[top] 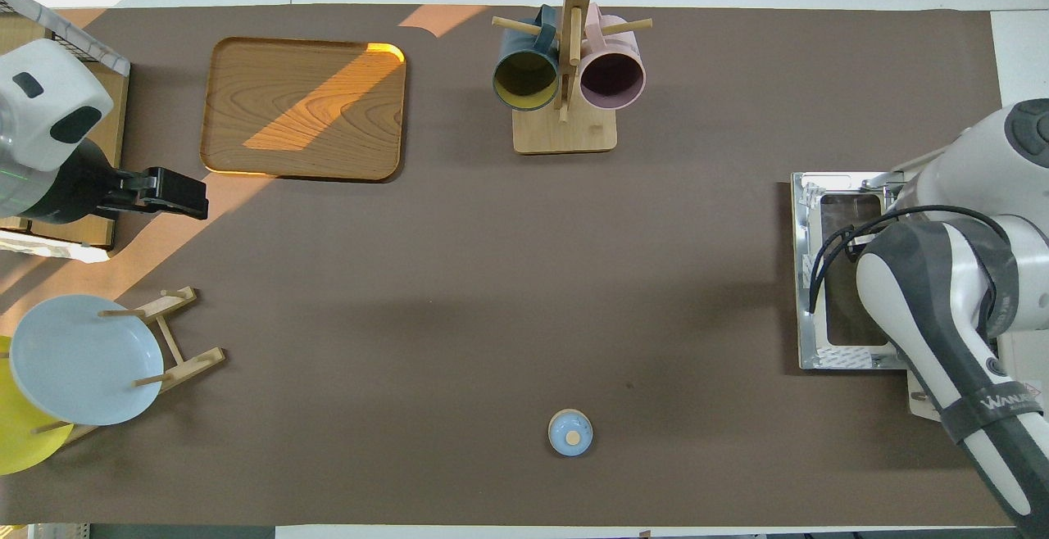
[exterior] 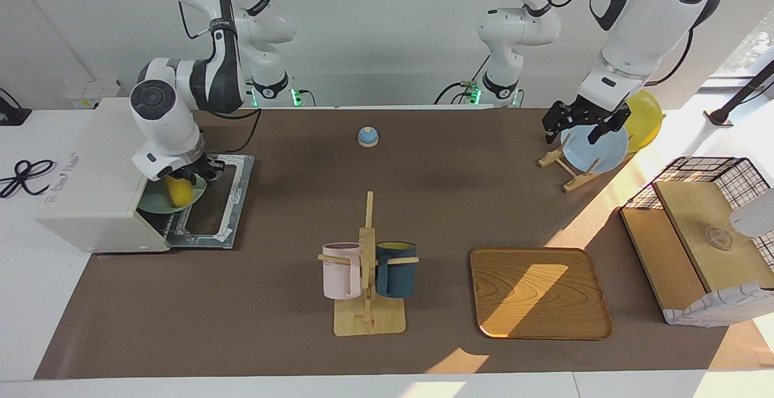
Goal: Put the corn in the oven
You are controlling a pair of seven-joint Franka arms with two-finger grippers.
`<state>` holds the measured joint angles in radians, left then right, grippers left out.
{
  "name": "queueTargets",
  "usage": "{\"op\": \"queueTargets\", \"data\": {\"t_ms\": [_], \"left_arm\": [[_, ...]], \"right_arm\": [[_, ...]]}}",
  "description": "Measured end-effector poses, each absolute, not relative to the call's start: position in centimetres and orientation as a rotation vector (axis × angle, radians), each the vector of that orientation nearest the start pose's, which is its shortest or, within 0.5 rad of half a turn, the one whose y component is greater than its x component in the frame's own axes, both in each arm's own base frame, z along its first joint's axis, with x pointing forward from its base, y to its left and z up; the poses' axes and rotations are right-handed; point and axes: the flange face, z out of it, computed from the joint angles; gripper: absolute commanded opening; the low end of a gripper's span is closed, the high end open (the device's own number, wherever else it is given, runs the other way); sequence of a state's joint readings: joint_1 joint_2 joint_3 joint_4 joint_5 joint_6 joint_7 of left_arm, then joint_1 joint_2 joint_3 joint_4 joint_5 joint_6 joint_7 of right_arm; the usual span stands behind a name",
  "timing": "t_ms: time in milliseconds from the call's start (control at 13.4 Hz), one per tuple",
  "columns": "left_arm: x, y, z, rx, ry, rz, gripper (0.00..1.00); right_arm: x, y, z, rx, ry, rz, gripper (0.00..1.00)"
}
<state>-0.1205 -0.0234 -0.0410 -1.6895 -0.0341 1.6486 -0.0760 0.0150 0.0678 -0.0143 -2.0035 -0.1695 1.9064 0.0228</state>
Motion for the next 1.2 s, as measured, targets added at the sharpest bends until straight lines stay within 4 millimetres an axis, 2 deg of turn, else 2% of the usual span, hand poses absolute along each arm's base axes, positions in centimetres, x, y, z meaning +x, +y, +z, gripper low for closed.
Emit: {"op": "queueTargets", "data": {"t_ms": [75,150,225,449,524,674,1198], "left_arm": [[54.4,-9.2,58.8,-3.169,0.131,0.034,1.0],[54.4,-9.2,58.8,-3.169,0.131,0.034,1.0],[54.4,-9.2,58.8,-3.169,0.131,0.034,1.0],[54.4,-9.2,58.8,-3.169,0.131,0.034,1.0],[54.4,-9.2,58.8,-3.169,0.131,0.034,1.0],[54.4,-9.2,58.8,-3.169,0.131,0.034,1.0],[54.4,-9.2,58.8,-3.169,0.131,0.034,1.0]], "right_arm": [[55.5,0.6,41.7,-3.253,-0.013,0.234,0.0],[55.8,1.9,41.4,-3.213,0.058,0.198,0.0],[55.8,2.7,40.3,-3.187,0.098,0.159,0.0],[53.7,3.1,34.3,-3.169,0.128,0.078,0.0],[53.0,3.1,33.0,-3.169,0.138,0.08,0.0],[52.4,2.8,32.1,-3.168,0.149,0.098,0.0],[51.5,1.4,30.7,-3.161,0.194,0.104,0.0]]}}
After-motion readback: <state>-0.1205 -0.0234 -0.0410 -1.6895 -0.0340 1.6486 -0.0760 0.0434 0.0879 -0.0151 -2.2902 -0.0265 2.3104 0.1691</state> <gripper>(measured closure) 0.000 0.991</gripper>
